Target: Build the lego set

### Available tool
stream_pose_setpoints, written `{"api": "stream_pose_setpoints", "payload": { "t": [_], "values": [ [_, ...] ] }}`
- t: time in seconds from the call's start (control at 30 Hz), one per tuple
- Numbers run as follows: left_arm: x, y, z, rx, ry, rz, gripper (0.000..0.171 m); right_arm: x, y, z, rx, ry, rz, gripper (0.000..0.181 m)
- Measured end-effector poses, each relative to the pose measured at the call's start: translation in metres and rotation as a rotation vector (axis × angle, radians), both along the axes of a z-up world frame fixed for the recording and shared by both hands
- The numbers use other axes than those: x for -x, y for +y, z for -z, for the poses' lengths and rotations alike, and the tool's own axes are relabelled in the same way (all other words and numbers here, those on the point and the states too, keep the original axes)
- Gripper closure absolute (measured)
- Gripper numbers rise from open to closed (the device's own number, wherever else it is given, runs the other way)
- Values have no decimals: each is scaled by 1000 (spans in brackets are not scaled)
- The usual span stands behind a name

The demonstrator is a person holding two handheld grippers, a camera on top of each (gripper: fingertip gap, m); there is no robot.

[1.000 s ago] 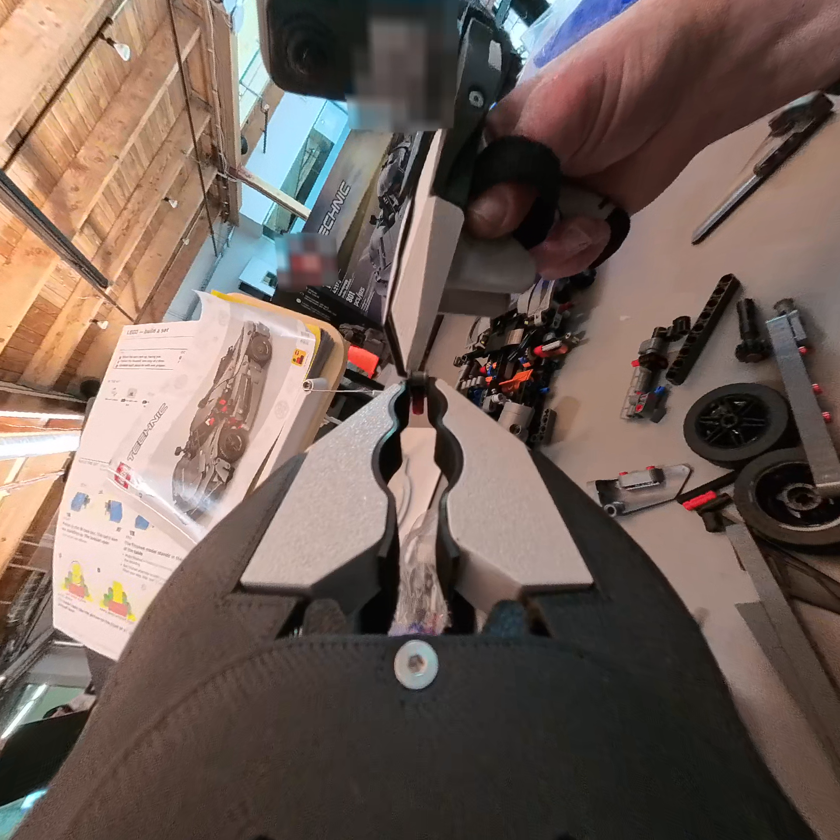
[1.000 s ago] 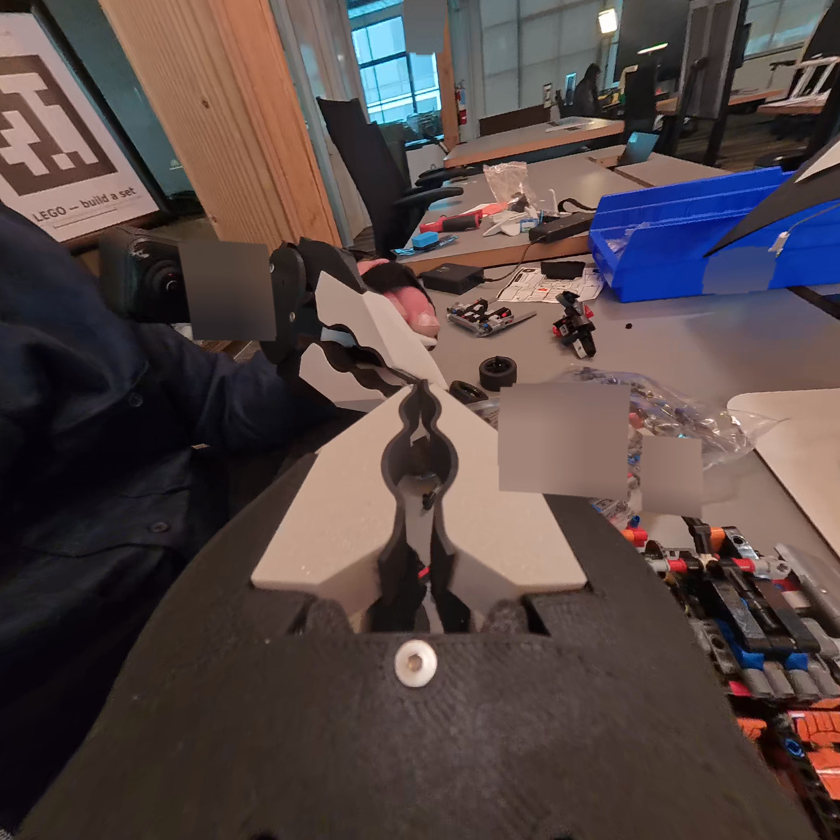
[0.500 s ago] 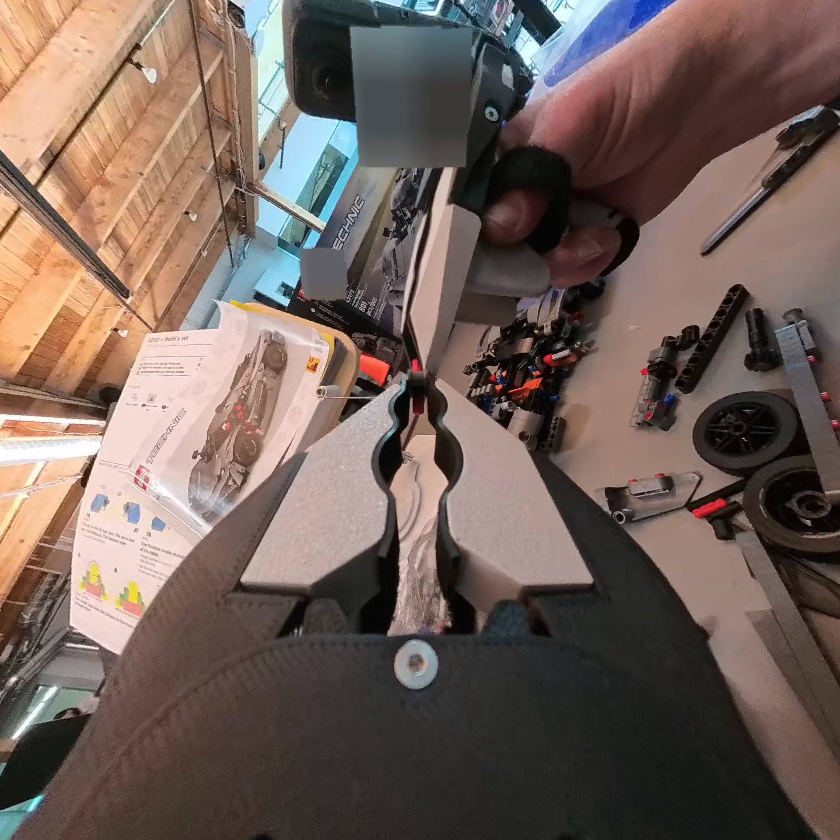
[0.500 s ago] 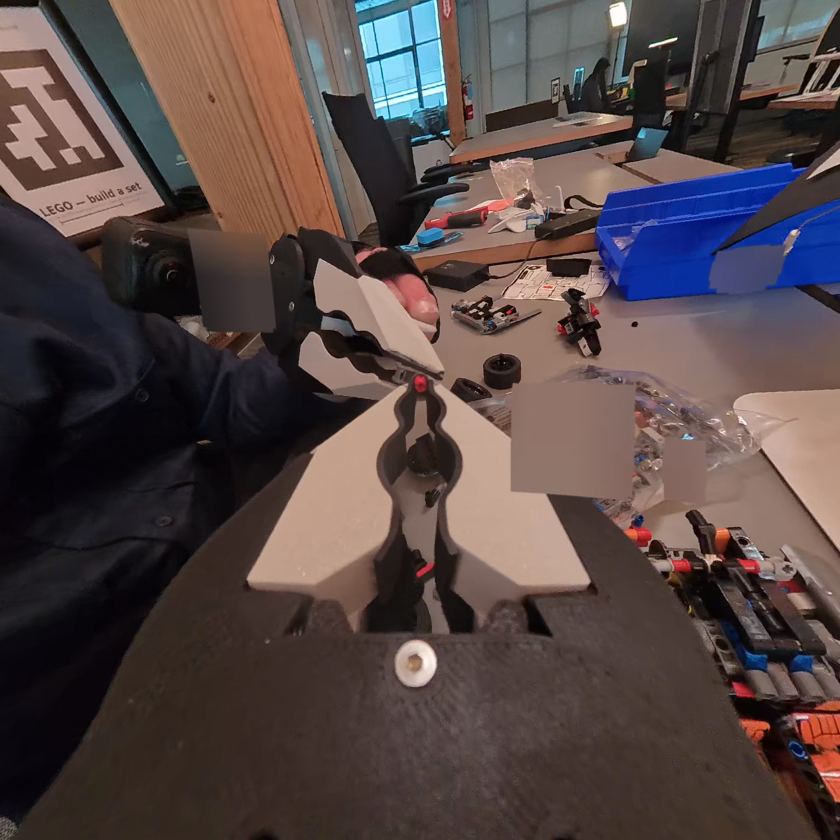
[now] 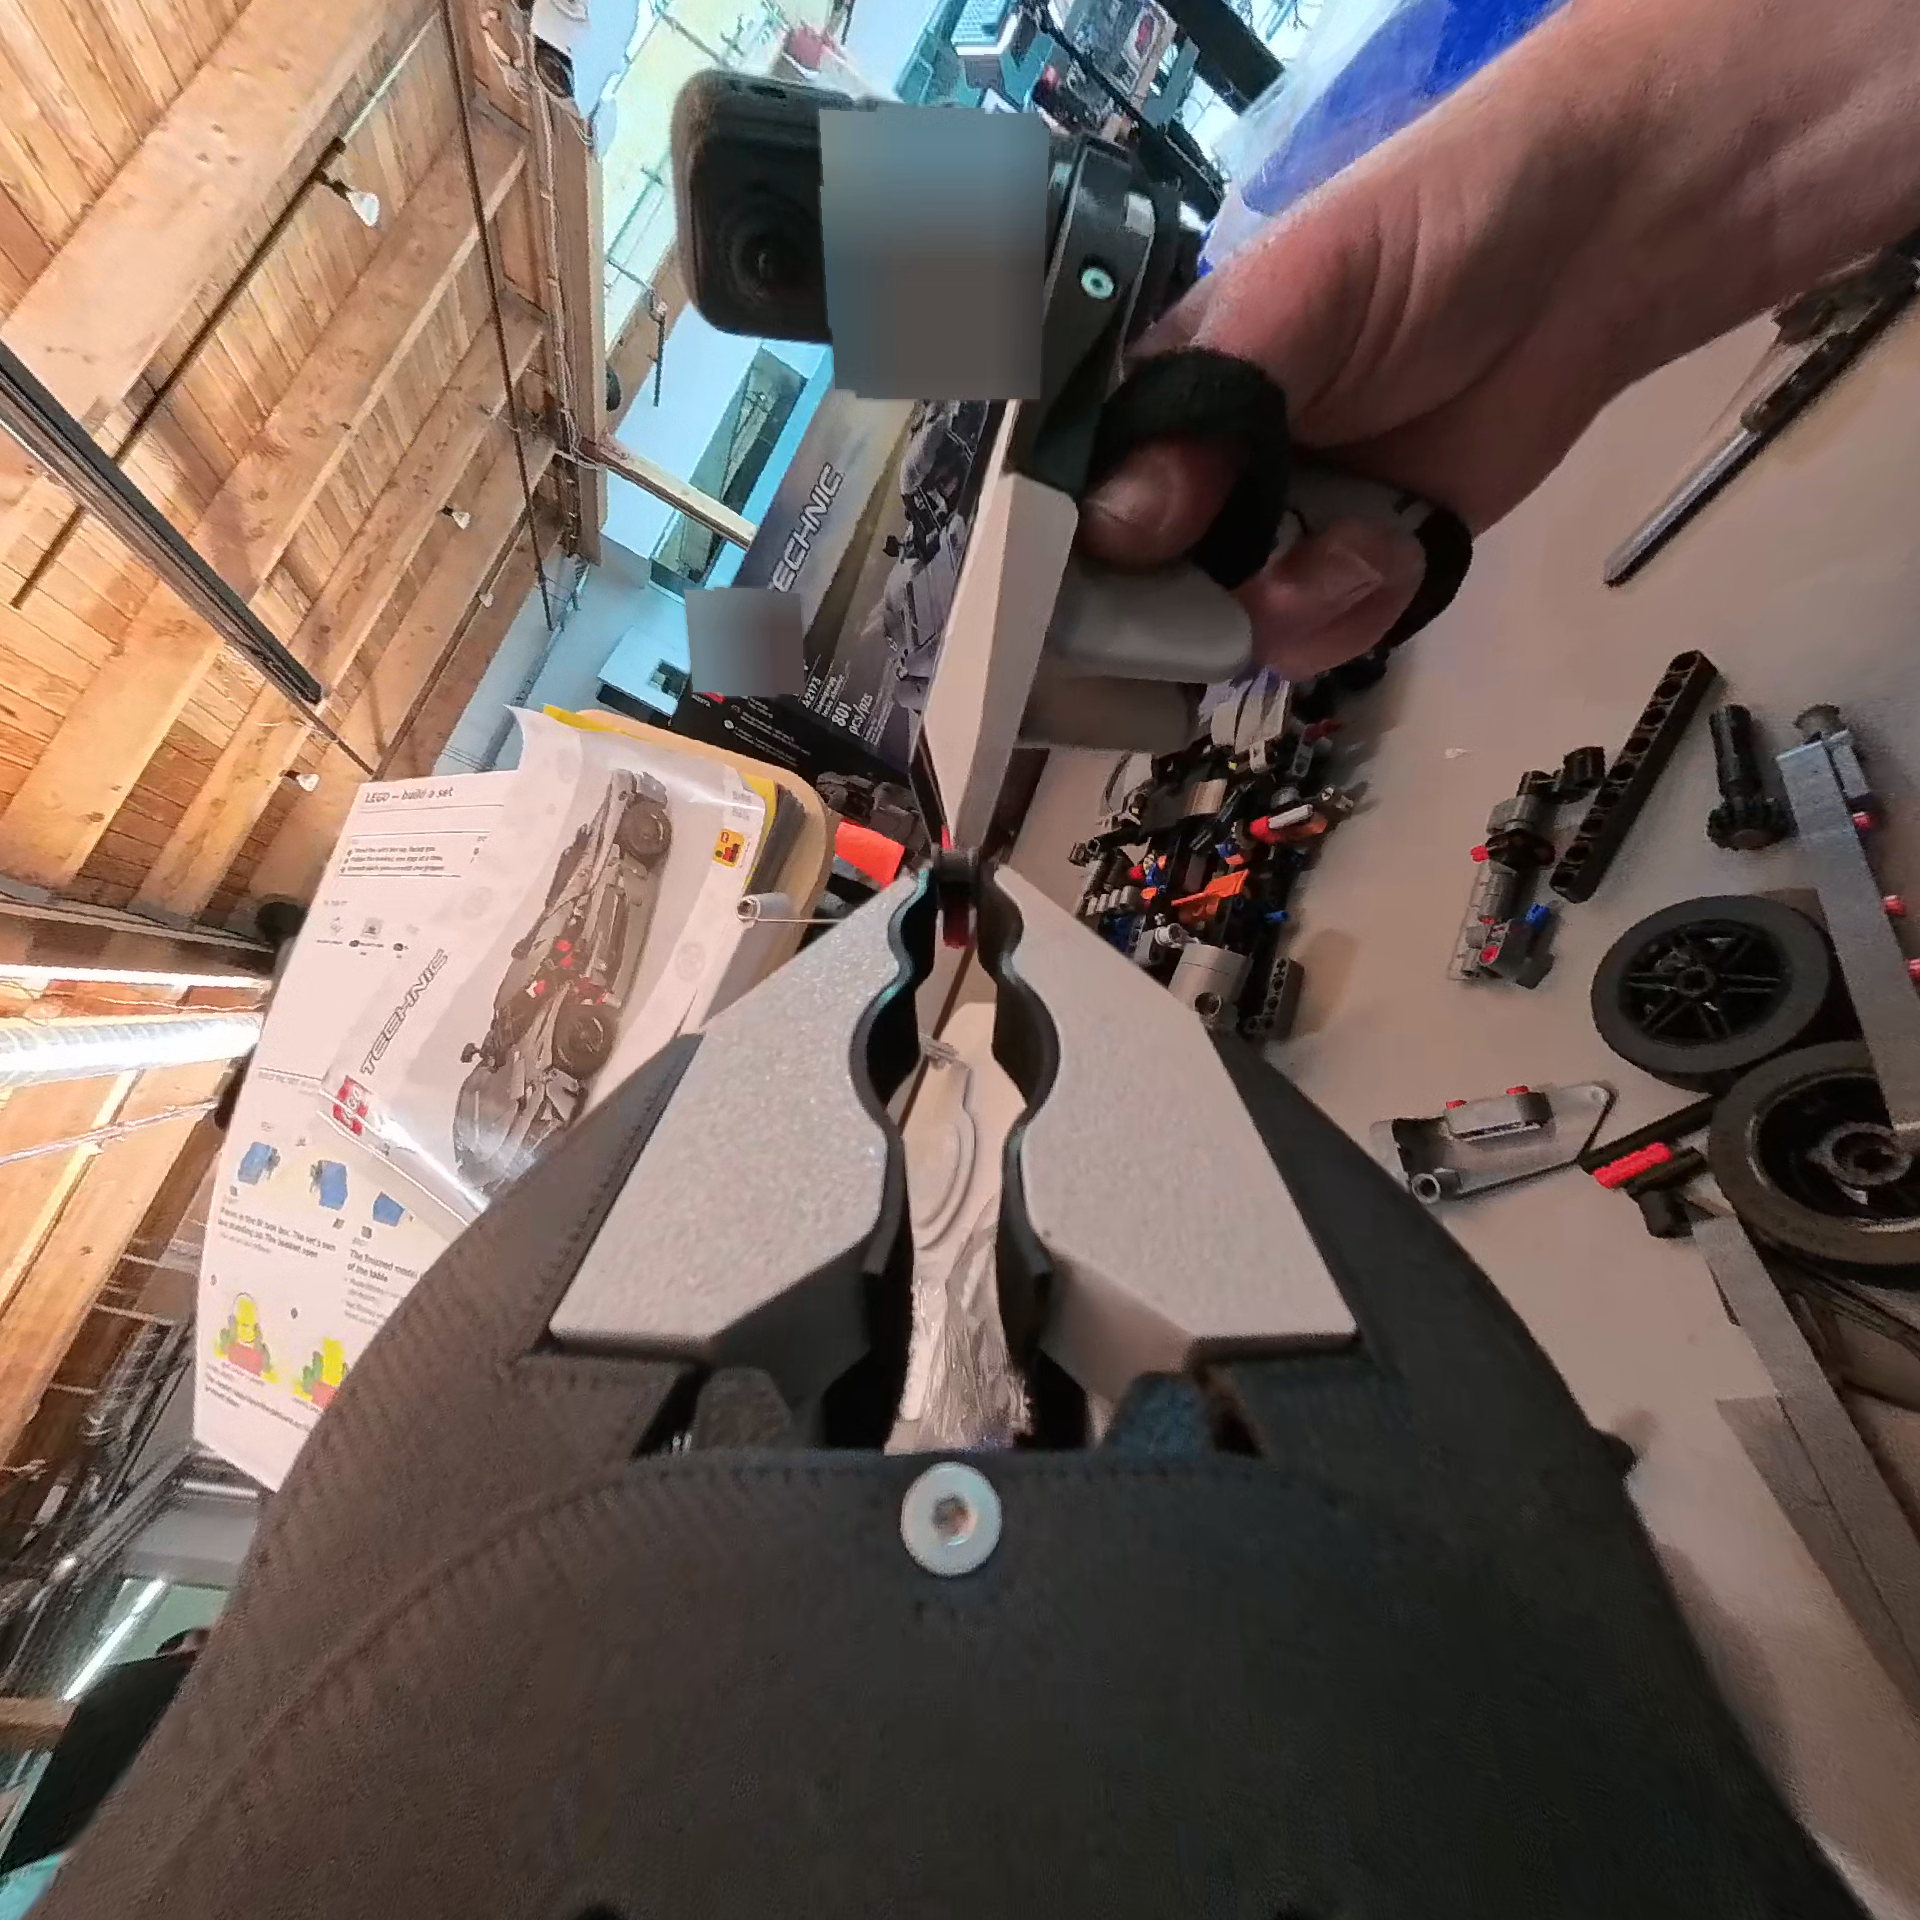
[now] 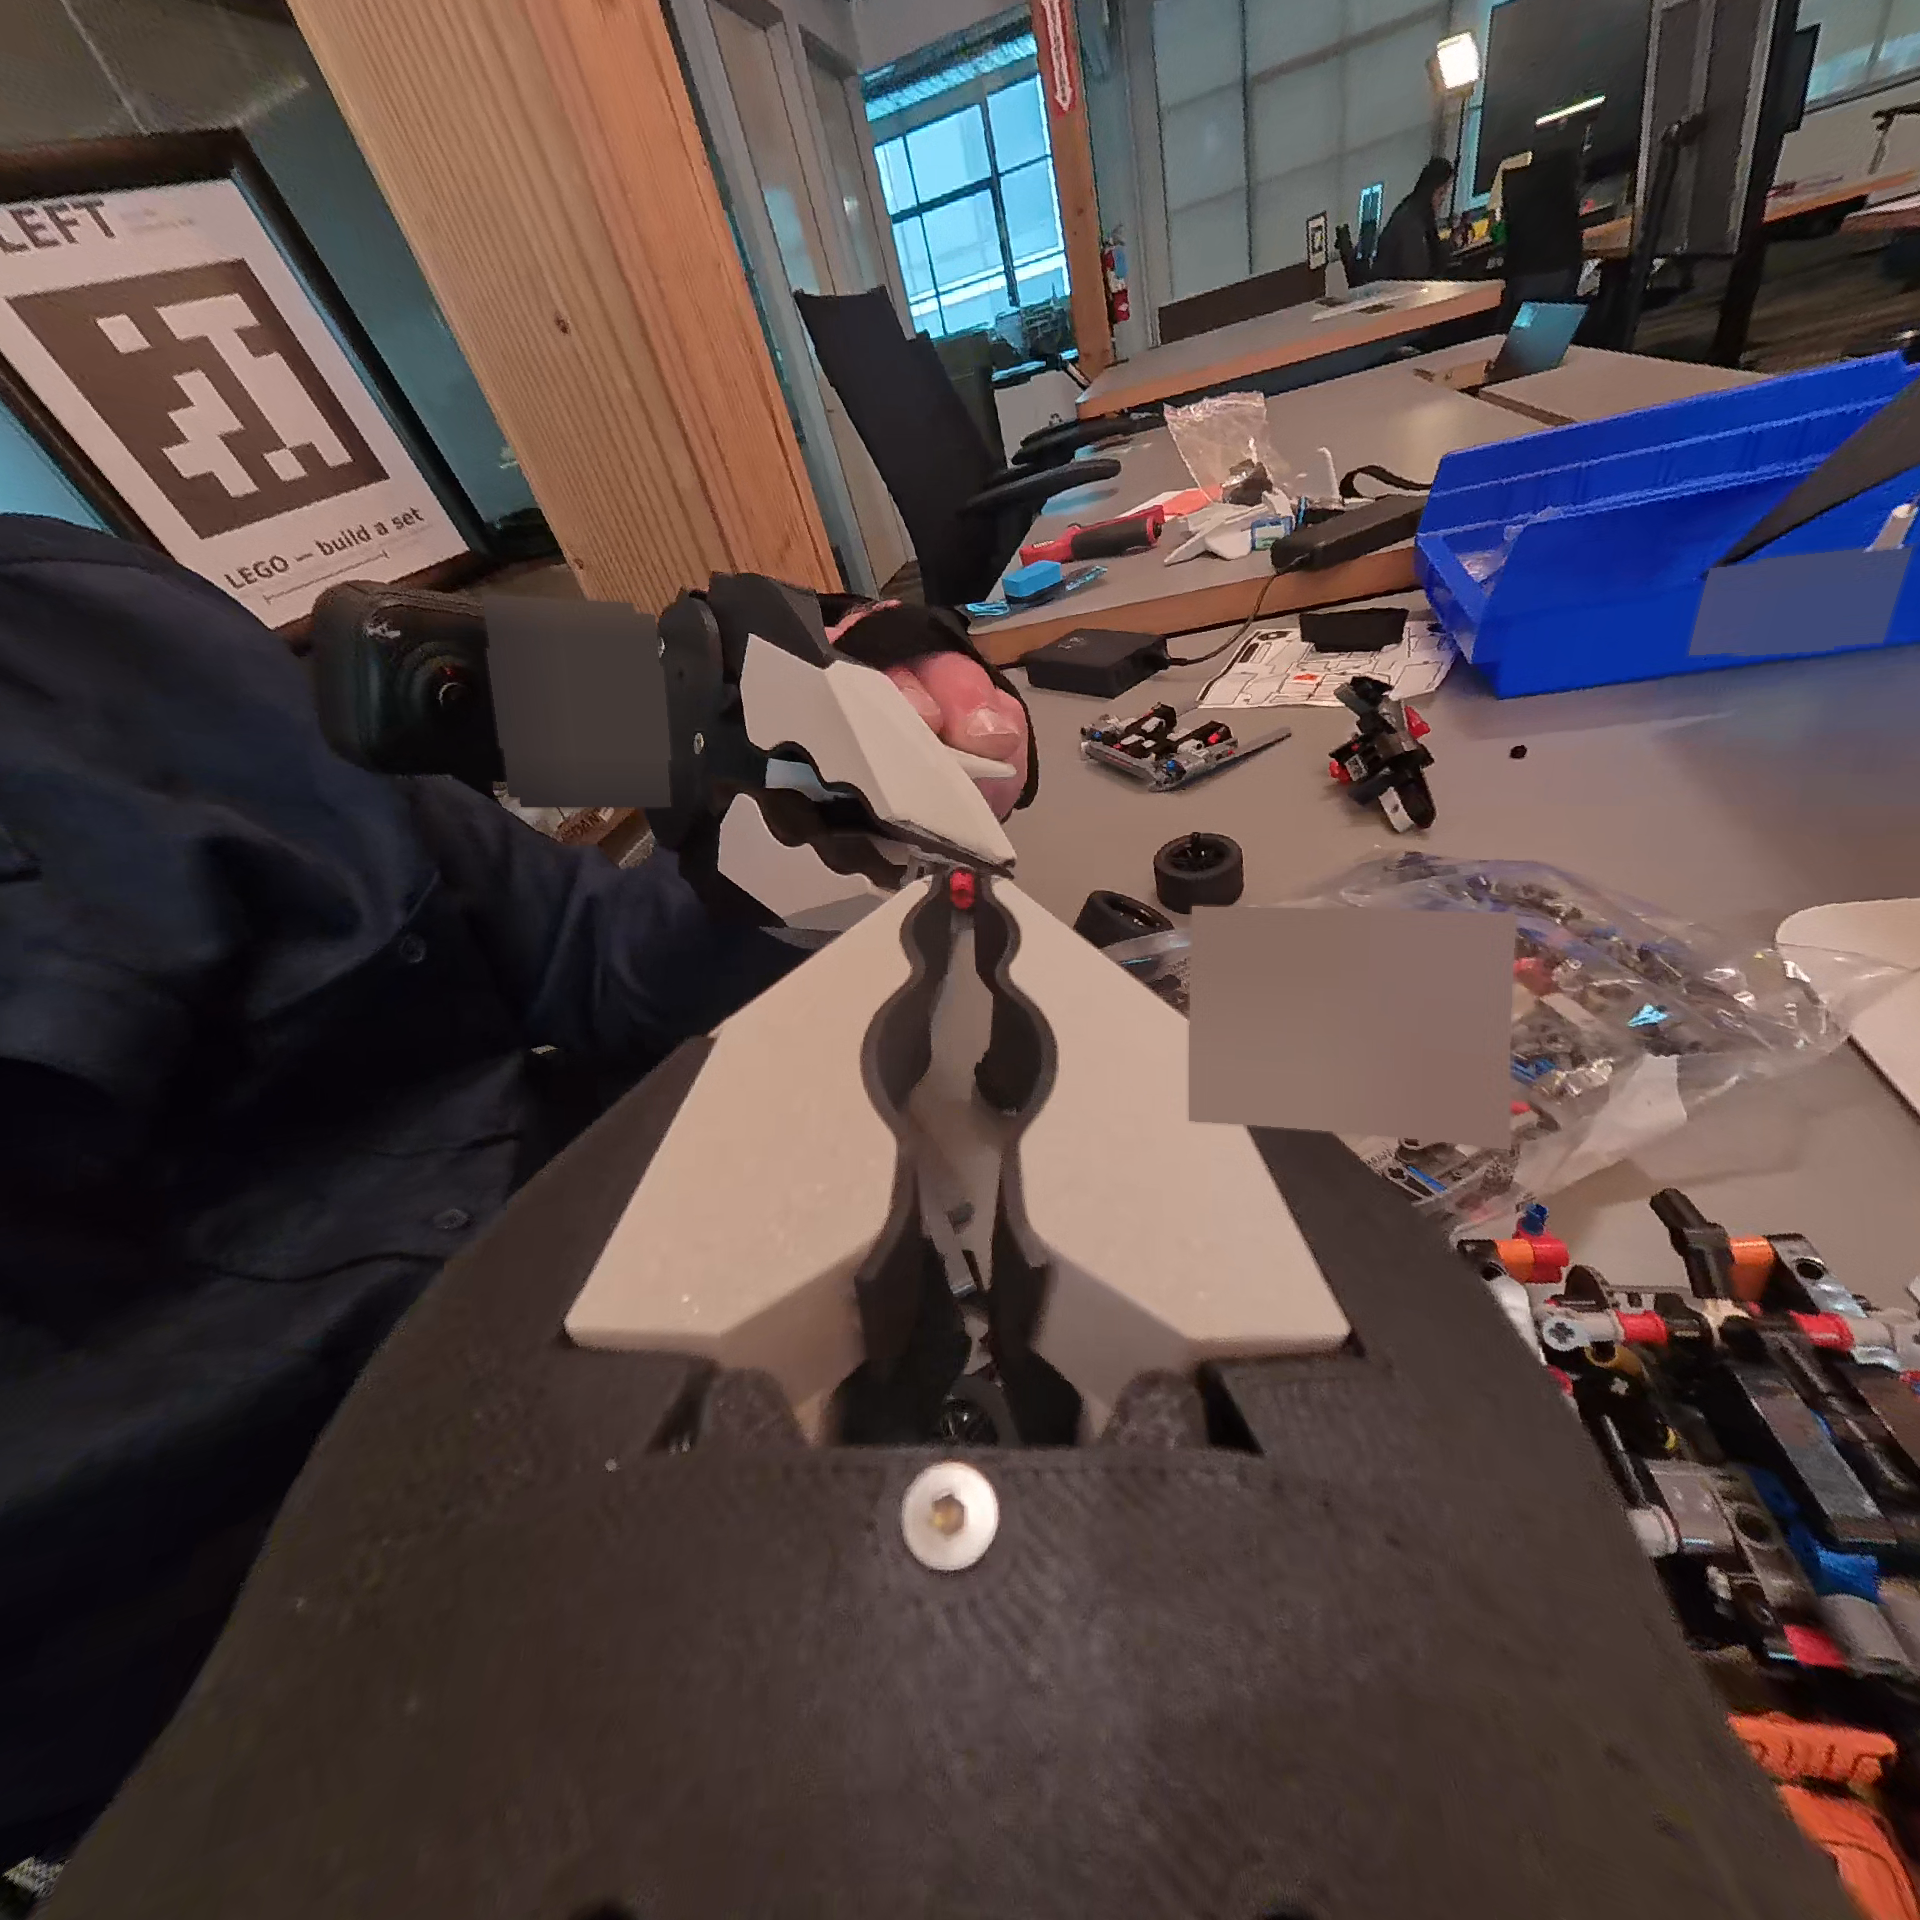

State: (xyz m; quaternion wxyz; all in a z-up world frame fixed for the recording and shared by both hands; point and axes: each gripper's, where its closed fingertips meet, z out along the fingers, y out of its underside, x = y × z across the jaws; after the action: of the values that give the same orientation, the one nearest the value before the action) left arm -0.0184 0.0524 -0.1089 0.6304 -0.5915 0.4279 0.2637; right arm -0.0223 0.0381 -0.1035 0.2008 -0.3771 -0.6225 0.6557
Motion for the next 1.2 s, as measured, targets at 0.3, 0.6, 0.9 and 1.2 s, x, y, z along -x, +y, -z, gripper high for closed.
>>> {"api": "stream_pose_setpoints", "payload": {
  "t": [0.3,0.6,0.9,1.2],
  "values": [
    [-3,-5,-1,13,27,-5,167,-6,-6,0,-183,44,28,180],
    [-7,-14,10,120,-28,71,168,-12,-11,10,-285,30,12,180],
    [19,-18,7,155,-190,92,168,-12,9,15,-254,15,94,181],
    [4,-14,13,145,-105,95,167,-2,-9,12,-161,14,42,171]
  ]
}}
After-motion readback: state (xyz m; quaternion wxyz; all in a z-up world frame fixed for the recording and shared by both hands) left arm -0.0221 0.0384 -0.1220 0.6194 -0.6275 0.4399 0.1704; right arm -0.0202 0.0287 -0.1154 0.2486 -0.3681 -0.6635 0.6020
